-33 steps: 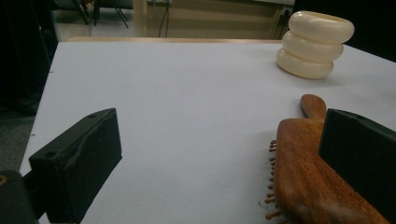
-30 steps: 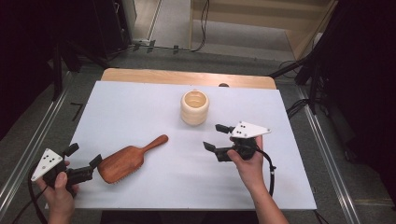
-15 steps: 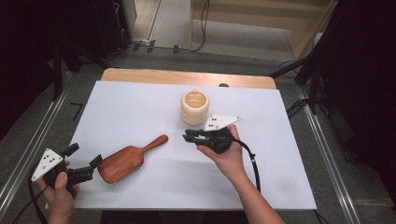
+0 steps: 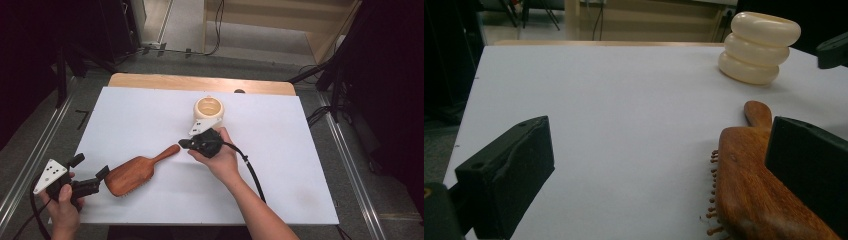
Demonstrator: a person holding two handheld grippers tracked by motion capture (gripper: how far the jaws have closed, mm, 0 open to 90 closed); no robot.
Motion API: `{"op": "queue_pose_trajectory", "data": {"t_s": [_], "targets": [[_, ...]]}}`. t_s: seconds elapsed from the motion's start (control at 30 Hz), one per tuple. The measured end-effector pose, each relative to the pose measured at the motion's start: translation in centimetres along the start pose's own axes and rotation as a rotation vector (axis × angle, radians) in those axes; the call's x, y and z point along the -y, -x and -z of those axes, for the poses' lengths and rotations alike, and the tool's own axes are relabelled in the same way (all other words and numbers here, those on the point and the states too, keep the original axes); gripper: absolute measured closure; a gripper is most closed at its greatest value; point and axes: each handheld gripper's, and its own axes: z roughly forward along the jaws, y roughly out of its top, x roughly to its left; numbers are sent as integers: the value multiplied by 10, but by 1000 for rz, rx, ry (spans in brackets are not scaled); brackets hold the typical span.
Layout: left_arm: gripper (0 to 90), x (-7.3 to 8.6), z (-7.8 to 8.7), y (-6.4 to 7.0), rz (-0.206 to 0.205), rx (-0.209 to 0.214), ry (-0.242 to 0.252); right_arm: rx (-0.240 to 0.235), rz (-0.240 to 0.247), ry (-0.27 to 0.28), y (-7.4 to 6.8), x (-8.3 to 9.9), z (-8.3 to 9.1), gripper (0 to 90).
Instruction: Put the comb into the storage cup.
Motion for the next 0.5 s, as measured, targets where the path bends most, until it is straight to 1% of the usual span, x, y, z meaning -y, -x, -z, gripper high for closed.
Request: {"op": "queue_pose_trajectory", "data": {"t_s": [0.1, 0.17, 0.23, 0.3, 0.37, 0.4, 0.5], "targets": [[0, 0, 0, 0, 0, 0, 1, 14, -2, -20, 0, -5, -14, 884], [0, 0, 0, 0, -1, 0, 0, 25, 5, -35, 1, -8, -23, 884], [0, 0, 0, 0, -2, 2, 0, 23, -9, -56, 3, -11, -32, 884], [0, 0, 0, 0, -5, 3, -2, 17, -26, -63, 6, -12, -40, 884], [0, 0, 0, 0, -8, 2, -5, 3, -44, -80, 9, -13, -48, 884], [0, 0, 0, 1, -10, 4, -6, 3, -43, -85, 10, -13, -52, 883], [0, 0, 0, 0, -10, 6, -4, 6, -63, -103, 13, -13, -62, 884]]}}
